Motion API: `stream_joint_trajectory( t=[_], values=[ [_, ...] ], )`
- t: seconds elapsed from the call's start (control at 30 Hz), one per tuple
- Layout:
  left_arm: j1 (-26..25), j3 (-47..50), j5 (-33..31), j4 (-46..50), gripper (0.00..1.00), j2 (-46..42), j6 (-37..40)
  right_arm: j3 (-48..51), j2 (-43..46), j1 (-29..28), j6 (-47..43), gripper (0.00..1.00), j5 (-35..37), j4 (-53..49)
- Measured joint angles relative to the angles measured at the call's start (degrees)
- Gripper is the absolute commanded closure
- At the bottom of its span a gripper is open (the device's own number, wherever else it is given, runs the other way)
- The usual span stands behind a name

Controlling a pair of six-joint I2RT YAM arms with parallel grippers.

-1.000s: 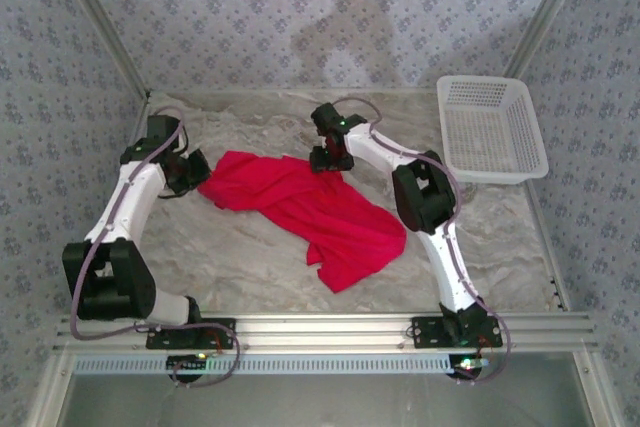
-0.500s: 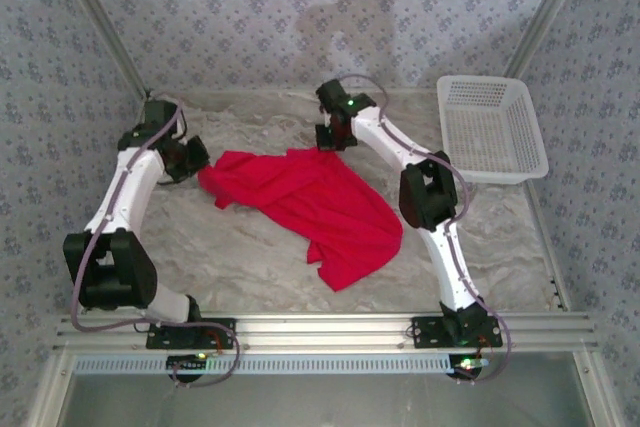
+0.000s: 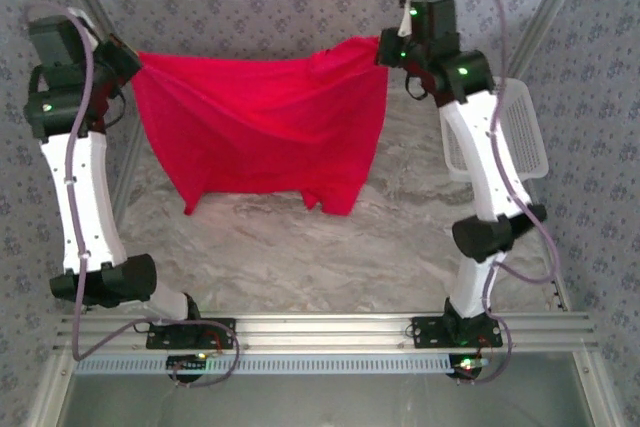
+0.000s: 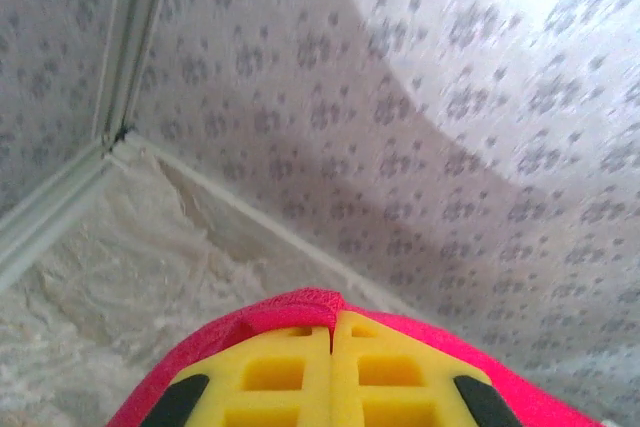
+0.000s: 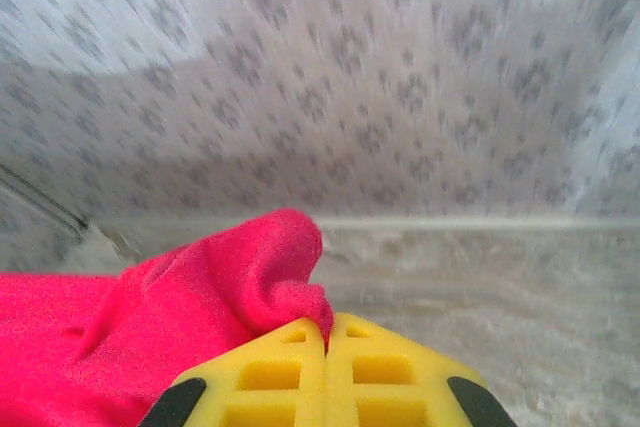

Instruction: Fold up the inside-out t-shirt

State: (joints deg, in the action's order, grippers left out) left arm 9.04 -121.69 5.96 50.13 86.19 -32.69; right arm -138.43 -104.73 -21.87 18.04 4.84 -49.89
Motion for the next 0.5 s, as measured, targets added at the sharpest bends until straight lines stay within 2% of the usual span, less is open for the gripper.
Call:
stream_joint_trajectory(
  t=[0.17,0.33,0.5],
  values=[
    [0.35,-6.95,-0.76,2.32,1.0,-2.86,0.07,2.27,10.1,-0.66,0.09,1.0,2.4,1.99],
    [0.39,-8.33,-1.57,2.64,1.0,-8.76,0.09,8.81,20.76,-0.68,0.13,1.0,5.03,4.46],
    [0.46,-9.2,-0.5,2.19,1.0,-11.5,0.22,9.14,24.52,-0.35,-0.85,1.0,6.99,6.6]
  ],
)
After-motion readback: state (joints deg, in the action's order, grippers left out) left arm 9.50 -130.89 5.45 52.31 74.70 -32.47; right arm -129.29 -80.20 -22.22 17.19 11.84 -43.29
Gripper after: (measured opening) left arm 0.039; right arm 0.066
